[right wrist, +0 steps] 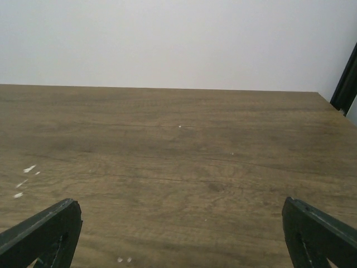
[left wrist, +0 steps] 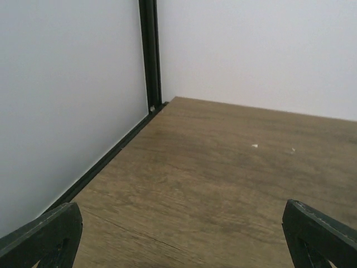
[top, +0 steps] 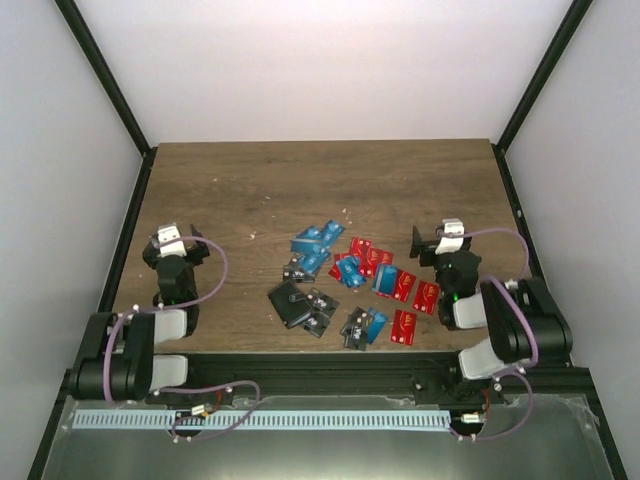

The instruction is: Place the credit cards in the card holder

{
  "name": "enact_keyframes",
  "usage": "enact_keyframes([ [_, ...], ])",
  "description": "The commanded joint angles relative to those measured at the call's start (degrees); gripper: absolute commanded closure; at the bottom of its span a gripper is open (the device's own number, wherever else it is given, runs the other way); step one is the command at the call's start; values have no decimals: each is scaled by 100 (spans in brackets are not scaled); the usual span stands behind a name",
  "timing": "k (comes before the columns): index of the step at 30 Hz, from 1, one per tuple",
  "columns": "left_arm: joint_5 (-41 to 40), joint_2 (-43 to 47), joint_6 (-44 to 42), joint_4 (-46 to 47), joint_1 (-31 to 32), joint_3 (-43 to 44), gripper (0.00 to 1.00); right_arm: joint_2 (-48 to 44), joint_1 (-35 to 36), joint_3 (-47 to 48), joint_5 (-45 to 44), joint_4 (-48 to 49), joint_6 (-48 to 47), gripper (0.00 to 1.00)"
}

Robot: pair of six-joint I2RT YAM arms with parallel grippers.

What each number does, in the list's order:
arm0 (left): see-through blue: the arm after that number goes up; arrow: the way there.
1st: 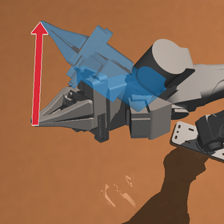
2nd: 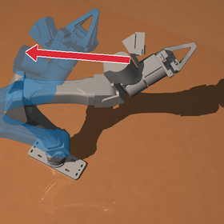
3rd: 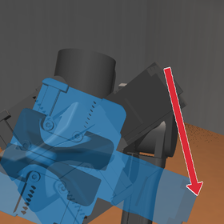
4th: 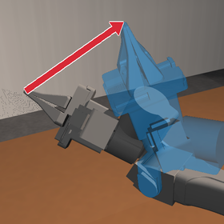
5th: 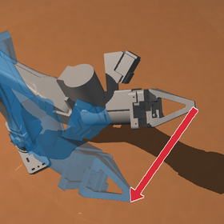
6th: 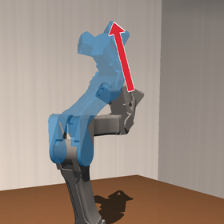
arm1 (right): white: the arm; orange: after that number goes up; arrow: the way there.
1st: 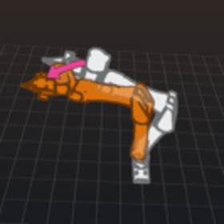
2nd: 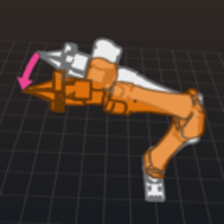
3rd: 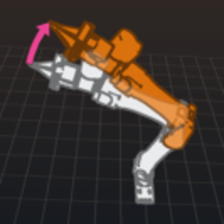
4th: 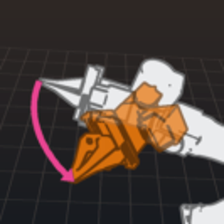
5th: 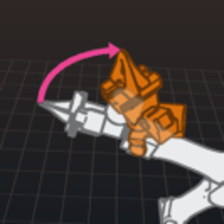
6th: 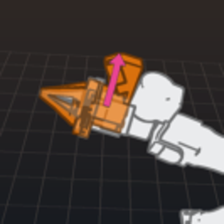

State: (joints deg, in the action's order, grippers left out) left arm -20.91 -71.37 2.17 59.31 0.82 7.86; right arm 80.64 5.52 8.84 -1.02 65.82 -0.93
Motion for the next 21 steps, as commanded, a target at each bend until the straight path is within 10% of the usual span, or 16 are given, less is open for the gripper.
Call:
enact_keyframes([
  [1,316,-521,-207,-256,-57,599,0,791,-373,370,534,891,109,0],
  [6,1096,-2002,-133,2210,-146,354,0,809,-447,491,526,696,215,0],
  [8,1043,-1720,-19,719,-155,740,0,743,-447,483,506,563,199,0],
  [21,879,-1758,-45,1029,-82,688,0,793,-446,527,537,580,192,0],
])
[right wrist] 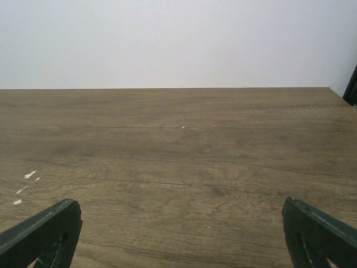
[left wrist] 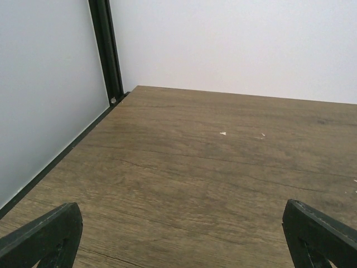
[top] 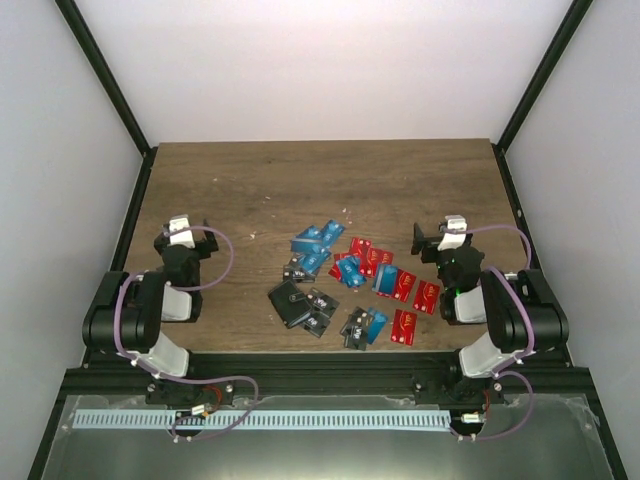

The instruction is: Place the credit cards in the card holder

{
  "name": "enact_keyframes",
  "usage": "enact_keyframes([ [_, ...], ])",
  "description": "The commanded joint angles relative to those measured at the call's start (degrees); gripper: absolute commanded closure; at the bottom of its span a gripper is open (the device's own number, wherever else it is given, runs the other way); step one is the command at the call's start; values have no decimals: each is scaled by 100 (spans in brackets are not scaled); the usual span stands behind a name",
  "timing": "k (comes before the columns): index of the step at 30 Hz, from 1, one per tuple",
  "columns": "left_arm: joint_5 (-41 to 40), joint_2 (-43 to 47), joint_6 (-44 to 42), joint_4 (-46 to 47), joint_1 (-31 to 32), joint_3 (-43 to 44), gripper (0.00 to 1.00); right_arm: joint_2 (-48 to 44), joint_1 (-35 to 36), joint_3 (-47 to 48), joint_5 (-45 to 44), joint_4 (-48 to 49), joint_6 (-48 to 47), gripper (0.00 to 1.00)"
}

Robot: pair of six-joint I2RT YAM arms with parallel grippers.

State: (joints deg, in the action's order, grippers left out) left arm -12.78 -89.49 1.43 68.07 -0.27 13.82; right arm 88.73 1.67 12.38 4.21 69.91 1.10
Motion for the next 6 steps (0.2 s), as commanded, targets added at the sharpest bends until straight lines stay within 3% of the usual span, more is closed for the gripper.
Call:
enact_keyframes([
  [1,64,25,25,240,27,67,0,-6,-62,184,25,150,-7,0],
  [6,68,37,32,190,27,77,0,-40,-61,161,37,167,4,0],
])
